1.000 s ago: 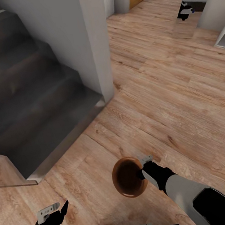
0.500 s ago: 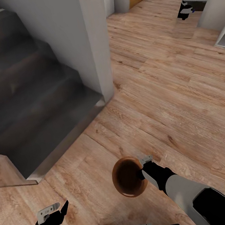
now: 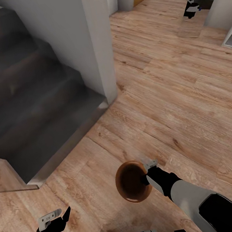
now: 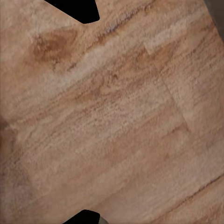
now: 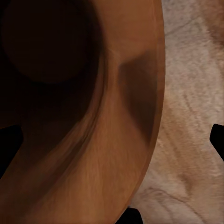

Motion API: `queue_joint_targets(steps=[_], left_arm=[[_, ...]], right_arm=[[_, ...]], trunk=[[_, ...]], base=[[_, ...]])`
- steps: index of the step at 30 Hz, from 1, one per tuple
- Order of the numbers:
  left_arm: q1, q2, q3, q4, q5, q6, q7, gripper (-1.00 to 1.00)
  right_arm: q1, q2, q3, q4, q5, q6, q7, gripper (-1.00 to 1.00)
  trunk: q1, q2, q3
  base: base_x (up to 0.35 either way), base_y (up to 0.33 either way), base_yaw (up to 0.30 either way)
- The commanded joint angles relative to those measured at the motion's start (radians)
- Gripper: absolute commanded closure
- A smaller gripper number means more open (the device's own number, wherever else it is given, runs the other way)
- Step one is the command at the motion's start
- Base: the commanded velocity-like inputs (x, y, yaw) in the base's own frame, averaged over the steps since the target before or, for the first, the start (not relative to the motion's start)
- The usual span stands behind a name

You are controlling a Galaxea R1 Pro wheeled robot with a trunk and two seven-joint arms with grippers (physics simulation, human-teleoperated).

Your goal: Put the three can of soda from the living room inside the tash can in the kitchen.

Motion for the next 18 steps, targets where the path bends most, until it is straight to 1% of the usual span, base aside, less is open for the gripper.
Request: queue_joint_targets(steps=[1,4,9,12,13,18], left_arm=[[0.000,0.000,0.000,0.000,0.000,0.000,0.000,-1.00],[0.000,0.000,0.000,0.000,0.000,-0.001,0.000,-1.00],[-0.001,0.000,-0.001,0.000,-0.001,-0.001,0.004,-1.00],[0.000,0.000,-0.001,0.000,0.000,-0.001,0.001,-1.00],[0.000,0.000,0.000,0.000,0.000,-0.001,0.001,-1.00],[0.000,0.000,-0.001,-0.001,0.000,-0.001,-0.001,-1.00]], right_arm=[[0.000,0.000,0.000,0.000,0.000,0.000,0.000,-1.00],[0.000,0.000,0.000,0.000,0.000,0.000,0.000,-1.00],[0.000,0.000,0.000,0.000,0.000,0.000,0.000,-1.00],[0.000,0.000,0.000,0.000,0.000,0.000,0.000,-1.00],[0.000,0.000,0.000,0.001,0.000,0.000,0.000,1.00],[0.000,0.000,0.000,0.001,0.000,0.000,0.001,1.00]], trunk=[[0.000,0.000,0.000],[0.000,0.000,0.000],[0.000,0.000,0.000],[0.000,0.000,0.000],[0.000,0.000,0.000],[0.000,0.000,0.000]], base=[[0.000,0.000,0.000],[0.000,-0.002,0.000],[0.000,-0.167,0.000],[0.000,-0.081,0.000],[0.000,-0.027,0.000],[0.000,-0.009,0.000]])
